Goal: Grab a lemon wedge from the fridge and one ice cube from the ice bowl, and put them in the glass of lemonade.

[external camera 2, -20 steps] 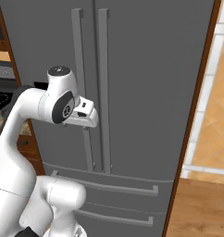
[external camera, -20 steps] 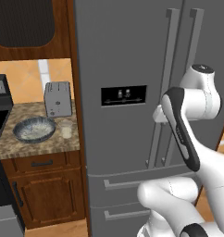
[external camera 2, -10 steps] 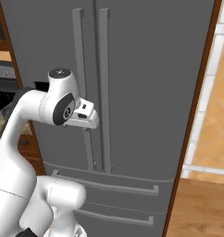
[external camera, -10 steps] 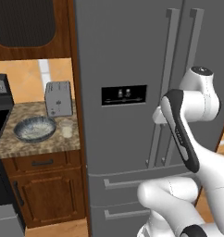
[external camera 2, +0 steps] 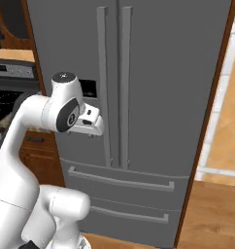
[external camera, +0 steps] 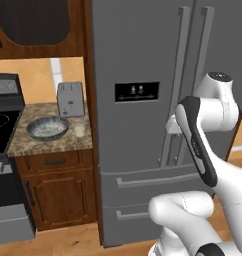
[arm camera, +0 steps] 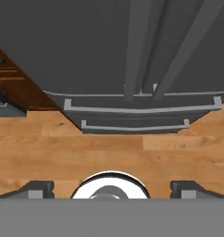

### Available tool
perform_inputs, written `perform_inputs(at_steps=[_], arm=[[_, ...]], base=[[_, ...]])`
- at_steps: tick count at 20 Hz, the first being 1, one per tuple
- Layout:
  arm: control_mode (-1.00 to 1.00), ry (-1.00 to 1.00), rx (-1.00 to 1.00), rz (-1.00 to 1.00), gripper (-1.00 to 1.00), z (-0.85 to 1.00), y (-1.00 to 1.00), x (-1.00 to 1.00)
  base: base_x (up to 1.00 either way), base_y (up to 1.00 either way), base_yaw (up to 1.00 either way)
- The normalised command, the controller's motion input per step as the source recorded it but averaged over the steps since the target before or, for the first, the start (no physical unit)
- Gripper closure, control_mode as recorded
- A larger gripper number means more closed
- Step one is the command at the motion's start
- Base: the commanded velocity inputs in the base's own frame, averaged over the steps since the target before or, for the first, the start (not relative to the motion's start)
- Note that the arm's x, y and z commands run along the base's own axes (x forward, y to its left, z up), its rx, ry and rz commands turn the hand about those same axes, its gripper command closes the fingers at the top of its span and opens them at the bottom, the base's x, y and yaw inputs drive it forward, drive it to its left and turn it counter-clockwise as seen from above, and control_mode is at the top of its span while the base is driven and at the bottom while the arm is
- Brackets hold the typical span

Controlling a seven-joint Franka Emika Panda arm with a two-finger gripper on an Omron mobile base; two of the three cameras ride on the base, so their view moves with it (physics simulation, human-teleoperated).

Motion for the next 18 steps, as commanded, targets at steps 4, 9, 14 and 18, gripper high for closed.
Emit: perform_inputs(at_steps=[4, 9, 14, 18], arm=[[1.0, 0.0, 0.0, 0.0, -1.0, 0.0, 0.0, 0.0], [1.0, 0.0, 0.0, 0.0, -1.0, 0.0, 0.0, 0.0], [1.0, 0.0, 0.0, 0.0, -1.0, 0.0, 0.0, 0.0], [1.0, 0.0, 0.0, 0.0, -1.0, 0.0, 0.0, 0.0]], base=[[0.03, 0.96, 0.0], [0.26, 1.0, -0.09], [0.51, 0.86, -0.32], [0.51, 0.7, -0.42]])
